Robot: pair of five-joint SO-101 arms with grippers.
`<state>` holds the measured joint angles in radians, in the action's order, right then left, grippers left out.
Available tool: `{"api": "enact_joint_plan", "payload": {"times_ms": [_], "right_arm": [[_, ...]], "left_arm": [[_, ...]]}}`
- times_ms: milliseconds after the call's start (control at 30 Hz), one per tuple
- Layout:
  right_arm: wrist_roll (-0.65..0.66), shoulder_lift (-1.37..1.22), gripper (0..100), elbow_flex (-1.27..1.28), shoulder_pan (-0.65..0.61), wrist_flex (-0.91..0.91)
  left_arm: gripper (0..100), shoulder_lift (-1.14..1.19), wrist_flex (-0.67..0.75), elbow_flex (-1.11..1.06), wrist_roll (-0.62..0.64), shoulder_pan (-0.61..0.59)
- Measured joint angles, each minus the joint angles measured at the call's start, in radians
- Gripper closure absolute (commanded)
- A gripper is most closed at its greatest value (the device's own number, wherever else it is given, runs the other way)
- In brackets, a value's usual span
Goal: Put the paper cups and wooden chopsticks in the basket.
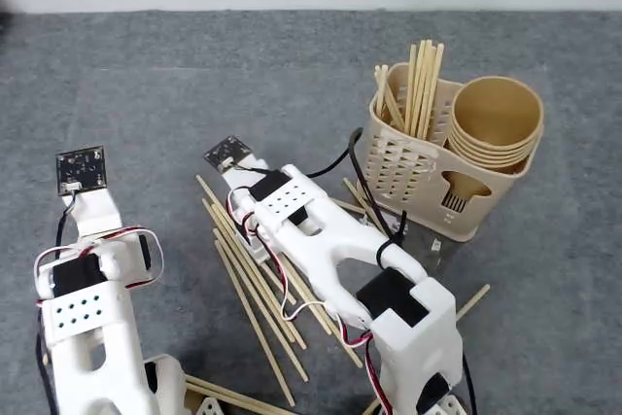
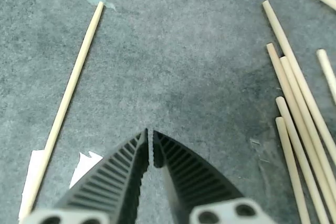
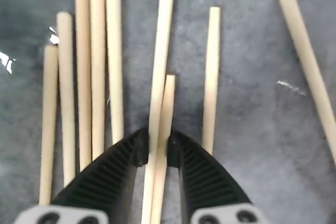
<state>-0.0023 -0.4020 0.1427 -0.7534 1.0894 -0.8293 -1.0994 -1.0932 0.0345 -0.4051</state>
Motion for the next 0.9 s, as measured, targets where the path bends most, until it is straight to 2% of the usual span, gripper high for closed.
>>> {"api": "enact_joint_plan", "payload": {"times_ms": [233,600,900], "right_arm": [[0.014,0.094,99.1,0.015,-0.012,0.069],[0.071,0.482,99.1,0.015,0.015,0.215],[0.15,0.73,99.1,-0.265,0.209,0.29]], "left_arm": [[98,0.0,0.0,0.0,0.0,0.0],[98,0.0,0.0,0.0,0.0,0.0],[98,0.0,0.0,0.0,0.0,0.0]]}}
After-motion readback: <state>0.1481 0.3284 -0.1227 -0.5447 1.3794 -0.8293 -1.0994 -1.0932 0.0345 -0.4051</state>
